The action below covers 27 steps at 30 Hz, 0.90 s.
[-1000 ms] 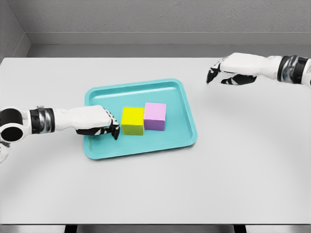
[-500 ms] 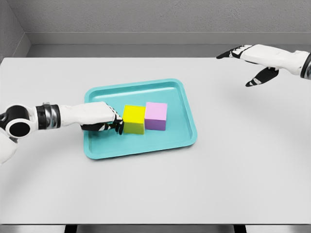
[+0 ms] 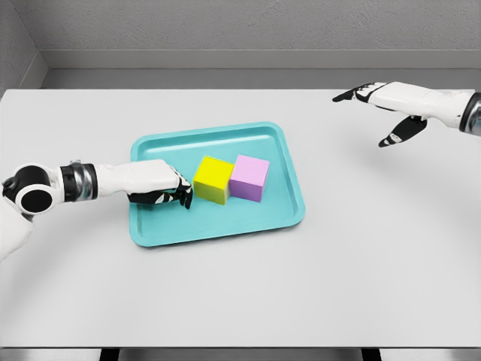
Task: Push two cubes
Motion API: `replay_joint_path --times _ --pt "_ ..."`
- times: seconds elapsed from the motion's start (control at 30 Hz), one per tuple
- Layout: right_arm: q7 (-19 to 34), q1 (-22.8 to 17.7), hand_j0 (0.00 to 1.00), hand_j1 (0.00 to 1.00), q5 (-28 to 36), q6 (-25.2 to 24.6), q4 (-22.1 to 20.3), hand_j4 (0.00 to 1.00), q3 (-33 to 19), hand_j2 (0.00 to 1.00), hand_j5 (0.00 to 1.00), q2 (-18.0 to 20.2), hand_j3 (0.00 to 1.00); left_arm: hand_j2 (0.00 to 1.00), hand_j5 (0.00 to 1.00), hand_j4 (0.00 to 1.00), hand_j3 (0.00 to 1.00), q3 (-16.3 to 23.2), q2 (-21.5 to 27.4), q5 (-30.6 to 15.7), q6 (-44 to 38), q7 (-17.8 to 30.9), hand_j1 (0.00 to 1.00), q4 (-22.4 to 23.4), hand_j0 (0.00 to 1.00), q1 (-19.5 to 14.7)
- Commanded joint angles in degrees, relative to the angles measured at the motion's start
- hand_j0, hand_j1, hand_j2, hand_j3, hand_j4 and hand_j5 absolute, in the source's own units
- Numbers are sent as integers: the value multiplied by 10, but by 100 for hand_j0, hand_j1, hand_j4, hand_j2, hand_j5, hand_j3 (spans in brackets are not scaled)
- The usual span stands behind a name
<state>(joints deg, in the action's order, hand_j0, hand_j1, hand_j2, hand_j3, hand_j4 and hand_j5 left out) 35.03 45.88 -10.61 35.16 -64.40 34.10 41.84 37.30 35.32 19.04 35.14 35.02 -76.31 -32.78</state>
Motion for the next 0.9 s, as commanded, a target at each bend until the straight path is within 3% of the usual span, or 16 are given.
replay_joint_path --times 0.0,0.63,0.87 --pt "0 0 100 100 3 -2 -1 100 0 100 100 -2 100 42 42 42 42 0 2 -6 -1 0 42 -2 42 0" --pt "0 -4 100 100 3 -2 -6 100 6 100 100 -3 100 42 42 42 42 9 -17 -15 -1 0 42 2 42 -8" --pt "0 -4 100 100 3 -2 -12 100 13 100 100 -2 100 42 42 42 42 10 -39 -13 -1 0 42 35 42 -18"
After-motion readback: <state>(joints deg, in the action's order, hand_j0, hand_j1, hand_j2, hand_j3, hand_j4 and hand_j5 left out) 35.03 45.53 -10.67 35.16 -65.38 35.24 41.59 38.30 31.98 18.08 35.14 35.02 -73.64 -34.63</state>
